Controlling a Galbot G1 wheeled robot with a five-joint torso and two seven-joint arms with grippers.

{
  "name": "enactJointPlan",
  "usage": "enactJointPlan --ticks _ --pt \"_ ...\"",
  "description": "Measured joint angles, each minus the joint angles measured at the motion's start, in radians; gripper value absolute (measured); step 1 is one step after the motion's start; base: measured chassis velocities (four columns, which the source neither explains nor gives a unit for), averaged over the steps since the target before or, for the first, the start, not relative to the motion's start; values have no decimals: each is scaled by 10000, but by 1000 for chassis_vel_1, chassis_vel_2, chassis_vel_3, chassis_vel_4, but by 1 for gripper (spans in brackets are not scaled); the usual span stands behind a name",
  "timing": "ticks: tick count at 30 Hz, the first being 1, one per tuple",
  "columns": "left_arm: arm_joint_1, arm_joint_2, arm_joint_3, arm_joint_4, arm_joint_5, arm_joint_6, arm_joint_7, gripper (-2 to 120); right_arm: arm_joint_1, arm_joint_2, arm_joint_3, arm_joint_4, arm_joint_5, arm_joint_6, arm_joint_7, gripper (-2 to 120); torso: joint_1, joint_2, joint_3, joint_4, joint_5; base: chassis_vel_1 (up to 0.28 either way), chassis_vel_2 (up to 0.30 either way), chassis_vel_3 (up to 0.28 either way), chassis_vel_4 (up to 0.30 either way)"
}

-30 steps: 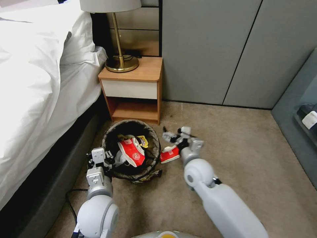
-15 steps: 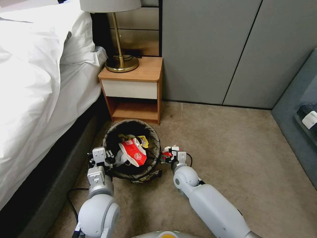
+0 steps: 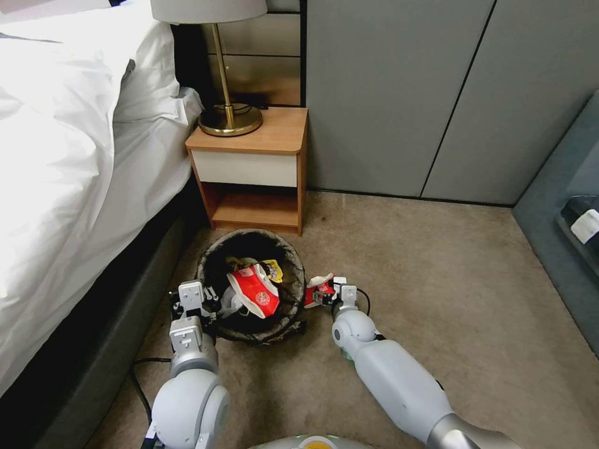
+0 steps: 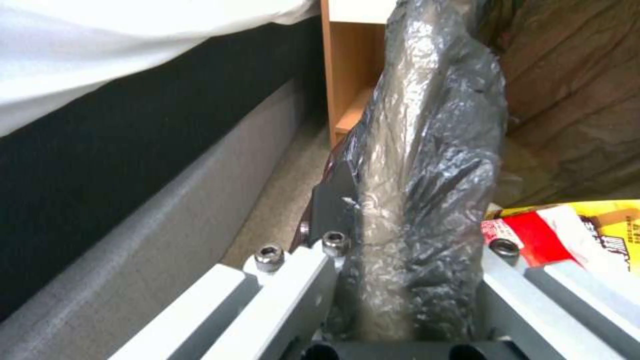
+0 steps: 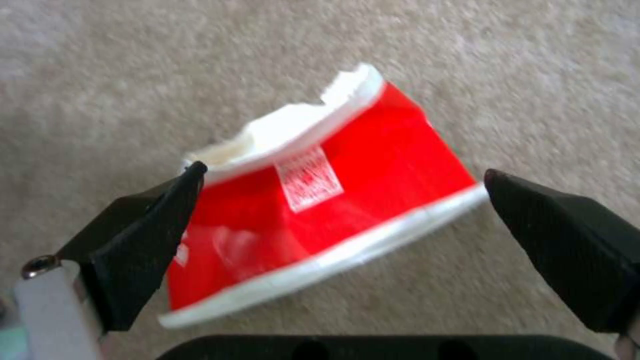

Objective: Pick up the trash bin, then pick up the garbage from the floor and place it into the trash bin.

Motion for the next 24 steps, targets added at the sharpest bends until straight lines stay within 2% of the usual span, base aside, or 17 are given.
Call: enactJointPlan --ticks 16,24 --pt "41 -30 58 25 93 -37 18 0 108 414 30 -187 143 216 -349 100 -1 0 -1 0 -1 0 0 0 0" --pt "75 -37 58 35 117 -71 26 0 249 596 623 -900 -24 463 -680 100 0 0 -1 -1 0 0 0 0 0"
